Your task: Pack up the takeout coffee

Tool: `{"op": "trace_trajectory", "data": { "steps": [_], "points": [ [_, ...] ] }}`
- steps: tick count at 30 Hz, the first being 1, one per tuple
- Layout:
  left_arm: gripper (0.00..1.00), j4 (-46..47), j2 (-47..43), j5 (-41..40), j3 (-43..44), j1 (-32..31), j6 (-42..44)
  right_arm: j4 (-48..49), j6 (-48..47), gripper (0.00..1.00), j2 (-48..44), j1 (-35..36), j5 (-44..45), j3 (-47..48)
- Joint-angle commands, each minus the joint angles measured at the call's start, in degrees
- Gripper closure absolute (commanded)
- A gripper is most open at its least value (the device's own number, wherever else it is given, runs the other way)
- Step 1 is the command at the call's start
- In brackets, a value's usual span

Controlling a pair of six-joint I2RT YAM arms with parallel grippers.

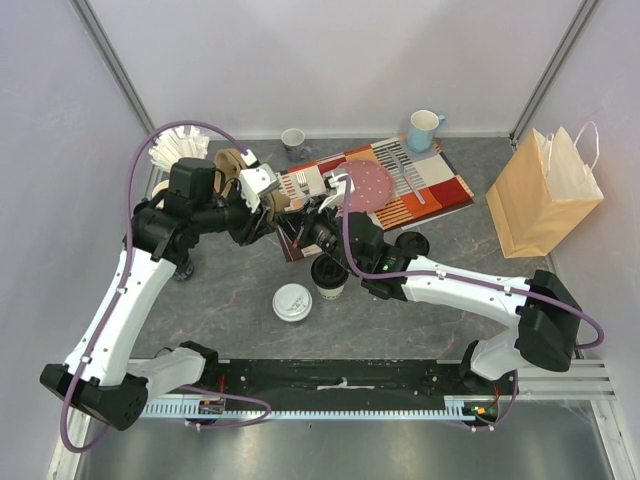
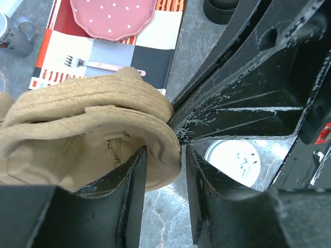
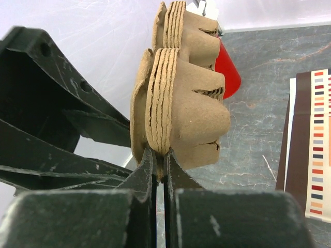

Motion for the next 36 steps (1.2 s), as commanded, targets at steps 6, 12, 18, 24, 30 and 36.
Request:
{"op": "trace_trajectory", "data": {
  "steps": [6,12,18,24,30,36],
  "points": [
    [0.63,1.6,0.0,0.2,3.5,0.1,0.9,2.9,-0.7,1.0,-0.3,-0.2,-2.2,3.5],
    [0.91,1.7,0.3,-1.8,1.9,0.1,1.6,2.8,-1.0,1.0,-0.7,-0.3,-2.3,3.5],
    [0.98,-0.7,-0.3,-5.0,5.5,0.0,1.2,2.5,0.0,1.0,-0.7,-2.3,-2.2,2.2],
    [0.98,-1.4,-1.2,-11.4,7.9,0.1,0.8,1.9,1.4,1.0,0.4,-4.8,-2.5,1.1],
    [0.98,-1.3,-1.6,-17.7,12.4,0.1,0.1,3.3,5.3,1.0,2.4,-8.5,-3.9,-0.6],
    [0.98,-1.4,-2.0,-22.2,14.5,0.1,2.6,6.3,11.2,1.0,7.5,-10.8,-5.1,0.2]
  ]
}}
